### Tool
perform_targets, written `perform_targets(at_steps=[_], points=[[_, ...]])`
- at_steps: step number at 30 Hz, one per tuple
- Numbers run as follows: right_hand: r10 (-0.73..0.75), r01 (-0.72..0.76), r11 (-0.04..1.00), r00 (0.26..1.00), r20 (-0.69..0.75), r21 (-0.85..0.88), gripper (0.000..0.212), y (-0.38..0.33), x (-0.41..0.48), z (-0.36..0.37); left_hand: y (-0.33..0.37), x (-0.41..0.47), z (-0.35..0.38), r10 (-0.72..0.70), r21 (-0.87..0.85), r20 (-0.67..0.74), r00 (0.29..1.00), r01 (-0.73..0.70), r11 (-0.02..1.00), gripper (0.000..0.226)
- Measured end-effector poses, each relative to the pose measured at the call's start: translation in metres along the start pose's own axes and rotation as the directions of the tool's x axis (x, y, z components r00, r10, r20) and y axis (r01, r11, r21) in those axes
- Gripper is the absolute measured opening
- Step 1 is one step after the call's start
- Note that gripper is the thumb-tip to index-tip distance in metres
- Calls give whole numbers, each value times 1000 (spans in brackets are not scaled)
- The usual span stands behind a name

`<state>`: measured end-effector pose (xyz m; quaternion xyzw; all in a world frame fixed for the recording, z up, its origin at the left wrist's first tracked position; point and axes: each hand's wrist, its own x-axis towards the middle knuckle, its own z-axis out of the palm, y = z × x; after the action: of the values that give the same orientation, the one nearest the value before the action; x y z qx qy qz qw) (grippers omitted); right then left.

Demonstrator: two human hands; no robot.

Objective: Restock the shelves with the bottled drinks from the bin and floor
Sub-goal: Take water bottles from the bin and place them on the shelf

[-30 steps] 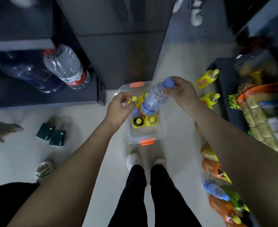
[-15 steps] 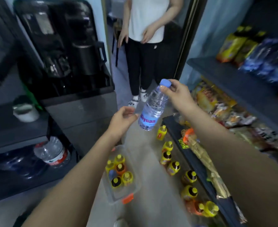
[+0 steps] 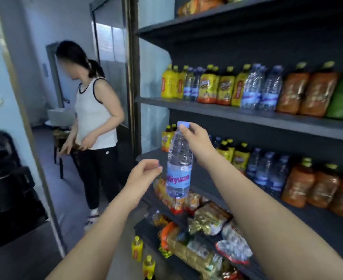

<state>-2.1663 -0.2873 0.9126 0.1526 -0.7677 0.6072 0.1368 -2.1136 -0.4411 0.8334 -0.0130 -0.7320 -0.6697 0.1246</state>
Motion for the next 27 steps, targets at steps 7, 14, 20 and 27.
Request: perform_targets(at_steps=[7,14,20,27], points=[[16,-26,999,969,-246,-38,32,-25,22,-80,41,55,70,84,-54,236,968,-73,996,16],[9,-63,994,847,-531,-84,48,-40,50,-136,84,110,133,214,-183,427,879,-148,972,12],[-58,-38,989,782,-620,-141,34,-51,68,-175,110,154,175,274,-170,564,779,-215,962,18],[-121,2,985,711,-693,-170,27,-62,99,-220,141,189,224,303,-246,602,739,-190,951,10]])
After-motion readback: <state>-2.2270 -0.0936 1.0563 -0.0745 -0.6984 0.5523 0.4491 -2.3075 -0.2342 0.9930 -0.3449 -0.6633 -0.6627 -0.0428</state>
